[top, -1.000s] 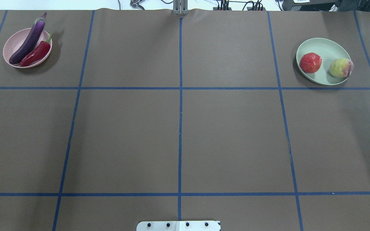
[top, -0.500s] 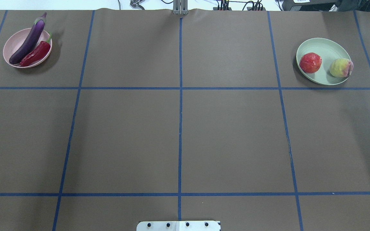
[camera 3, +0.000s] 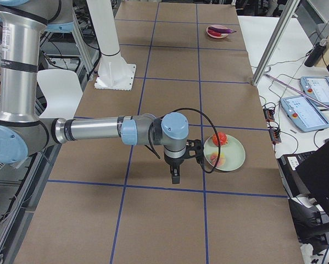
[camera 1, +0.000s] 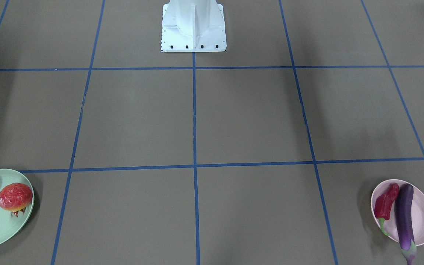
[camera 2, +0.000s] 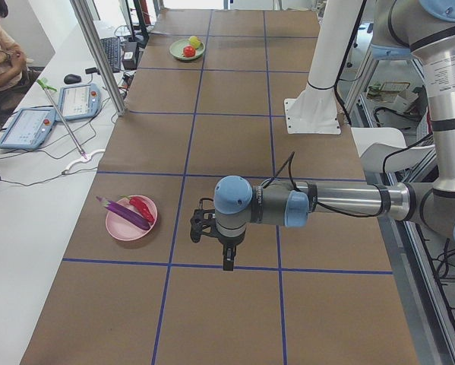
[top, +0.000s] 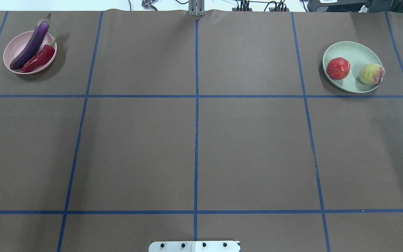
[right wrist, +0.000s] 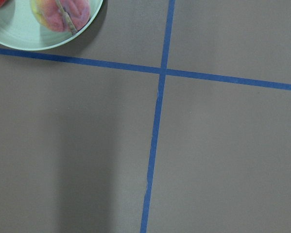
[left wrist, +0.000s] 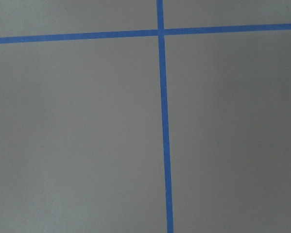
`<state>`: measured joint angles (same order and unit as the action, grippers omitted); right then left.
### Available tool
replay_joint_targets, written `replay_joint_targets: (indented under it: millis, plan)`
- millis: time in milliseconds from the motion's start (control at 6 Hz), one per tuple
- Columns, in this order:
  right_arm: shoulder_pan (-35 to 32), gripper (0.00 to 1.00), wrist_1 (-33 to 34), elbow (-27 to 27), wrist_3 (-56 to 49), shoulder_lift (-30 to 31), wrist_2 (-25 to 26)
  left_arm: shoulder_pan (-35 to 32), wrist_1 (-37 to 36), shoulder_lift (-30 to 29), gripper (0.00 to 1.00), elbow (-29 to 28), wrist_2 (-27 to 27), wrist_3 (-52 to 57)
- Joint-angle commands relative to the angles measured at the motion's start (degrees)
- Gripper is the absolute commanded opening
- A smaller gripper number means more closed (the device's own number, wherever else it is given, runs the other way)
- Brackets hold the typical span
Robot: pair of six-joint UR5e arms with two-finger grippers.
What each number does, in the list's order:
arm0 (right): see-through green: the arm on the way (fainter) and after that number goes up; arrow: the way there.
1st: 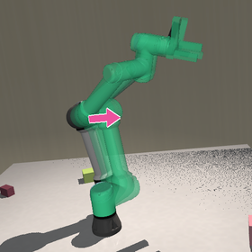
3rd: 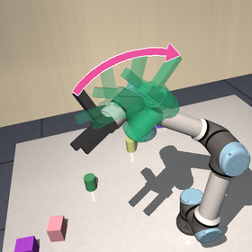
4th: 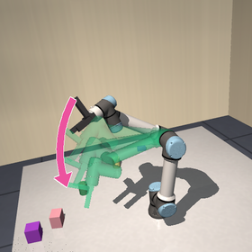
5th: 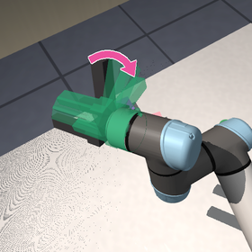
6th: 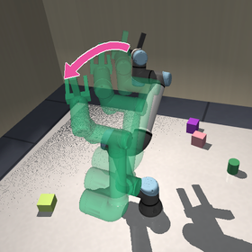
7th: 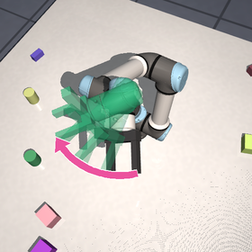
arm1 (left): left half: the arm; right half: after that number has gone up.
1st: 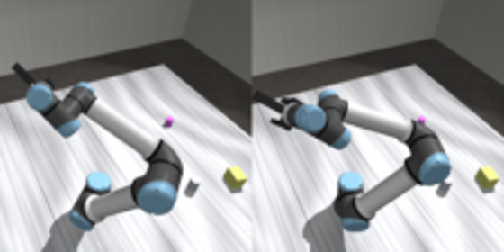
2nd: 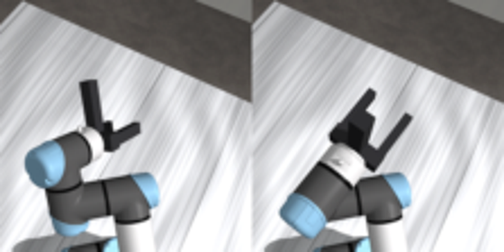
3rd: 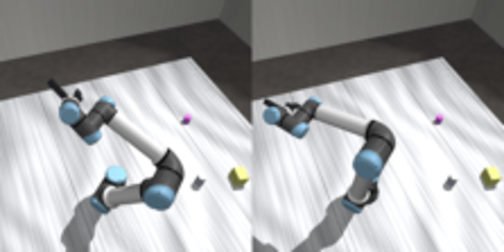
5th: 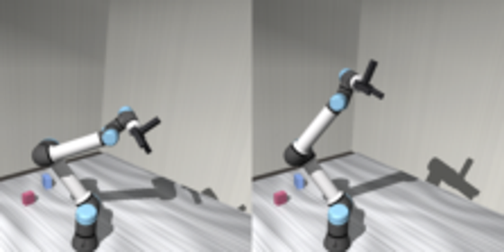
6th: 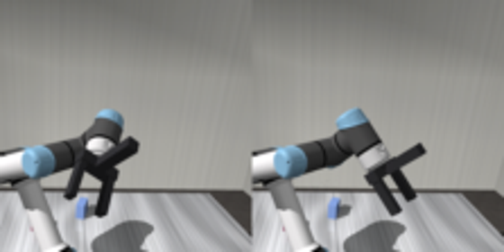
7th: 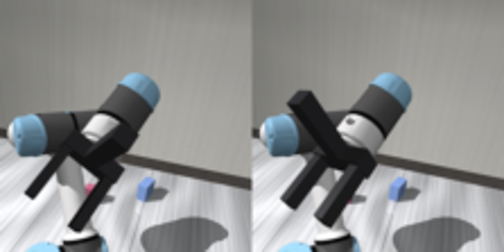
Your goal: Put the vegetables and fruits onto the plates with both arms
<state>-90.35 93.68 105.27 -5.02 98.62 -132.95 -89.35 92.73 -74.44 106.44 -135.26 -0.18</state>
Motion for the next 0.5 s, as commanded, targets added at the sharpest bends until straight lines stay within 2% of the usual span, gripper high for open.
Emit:
replay_joint_targets:
  millis: [0, 333]
  plan:
    - [0.0, 1.0, 0.0, 0.1, -0.5, 0.0, 0.0, 0.0, 0.0, 0.0, 1.0, 0.0, 0.0, 0.0]
    - [0.0, 1.0, -0.1, 0.0, -0.5, 0.0, -2.5, 0.1, 0.0, 0.0, 1.0, -0.1, 0.0, 0.1]
